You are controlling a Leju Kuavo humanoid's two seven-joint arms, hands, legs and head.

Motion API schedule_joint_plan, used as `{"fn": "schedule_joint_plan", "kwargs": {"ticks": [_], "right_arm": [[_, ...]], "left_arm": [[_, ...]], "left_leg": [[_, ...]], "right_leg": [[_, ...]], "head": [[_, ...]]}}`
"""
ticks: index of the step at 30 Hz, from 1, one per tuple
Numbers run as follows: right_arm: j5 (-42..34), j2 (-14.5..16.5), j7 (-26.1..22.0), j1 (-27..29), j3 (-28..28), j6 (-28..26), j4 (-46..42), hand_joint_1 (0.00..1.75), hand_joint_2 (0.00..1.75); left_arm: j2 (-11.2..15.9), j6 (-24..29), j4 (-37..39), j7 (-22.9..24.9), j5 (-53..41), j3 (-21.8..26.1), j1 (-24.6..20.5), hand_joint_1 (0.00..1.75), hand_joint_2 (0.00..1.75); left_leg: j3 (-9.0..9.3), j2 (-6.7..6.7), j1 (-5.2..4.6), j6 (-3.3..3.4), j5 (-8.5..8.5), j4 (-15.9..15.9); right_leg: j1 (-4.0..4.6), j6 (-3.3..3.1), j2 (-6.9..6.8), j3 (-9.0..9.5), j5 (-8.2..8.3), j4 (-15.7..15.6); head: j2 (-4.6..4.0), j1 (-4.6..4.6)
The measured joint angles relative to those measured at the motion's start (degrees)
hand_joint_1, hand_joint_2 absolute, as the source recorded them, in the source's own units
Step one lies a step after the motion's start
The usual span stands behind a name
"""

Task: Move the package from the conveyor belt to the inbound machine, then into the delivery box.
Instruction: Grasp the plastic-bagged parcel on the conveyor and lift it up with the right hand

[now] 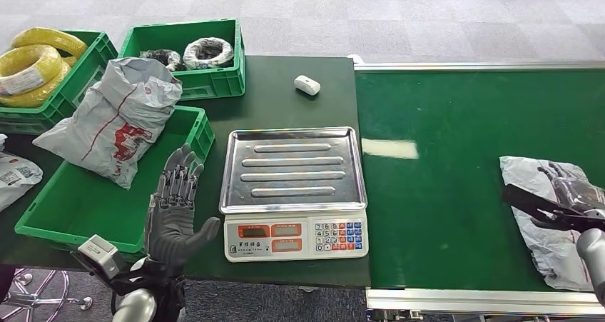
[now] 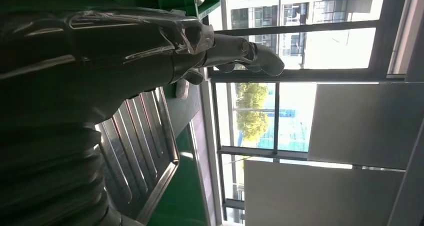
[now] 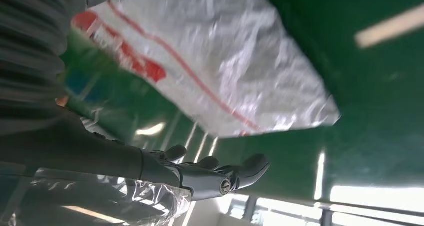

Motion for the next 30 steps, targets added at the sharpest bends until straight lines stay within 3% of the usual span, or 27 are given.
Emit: {"fn": "schedule_joint_plan", "kwargs": {"ticks": [3,8,15,25,30], "right_arm": [[-4.6,0.3,-5.1,3.7,0.2,4.3,-0.9,0.0,1.75],[-10.4,0.7,-8.3,7.1,2.8,9.2,-3.3,0.0,1.75],[-19.2,2.6,-9.5,8.9,10.9,11.6,-7.4,0.0,1.75],[-24.7,4.1,-6.2,8.8,23.1,11.8,-10.7,0.0,1.75],[-22.3,3.2,-1.1,4.3,26.6,8.4,-10.6,0.0,1.75]], "left_arm": [[0.5,0.2,0.1,0.0,0.0,0.0,-0.8,0.0,1.75],[1.2,1.1,0.1,0.0,0.0,0.1,-1.5,0.0,1.75],[1.8,2.4,-0.1,0.0,0.1,0.2,-1.8,0.0,1.75],[2.2,4.2,-2.2,0.5,0.1,1.4,-0.2,0.0,1.75],[2.5,5.1,-3.5,0.4,0.1,1.7,1.7,0.0,1.75]], "left_leg": [[-0.01,-0.02,0.0,0.0,0.0,0.0],[-0.01,0.11,0.0,0.0,0.0,0.0],[0.03,0.21,0.0,-0.01,0.01,0.0],[0.02,0.22,-0.01,0.0,0.0,0.0],[0.02,0.28,-0.03,0.0,0.01,0.0]], "right_leg": [[0.0,0.0,-0.01,0.0,0.0,0.0],[0.0,0.0,0.09,0.0,0.0,0.0],[0.01,0.0,0.17,0.01,0.0,0.0],[0.0,0.0,0.17,0.01,0.0,0.0],[-0.04,0.0,0.24,-0.03,0.02,0.0]], "head": [[0.0,-0.01],[0.0,0.0],[0.0,0.0],[0.0,0.0],[0.0,-0.02]]}}
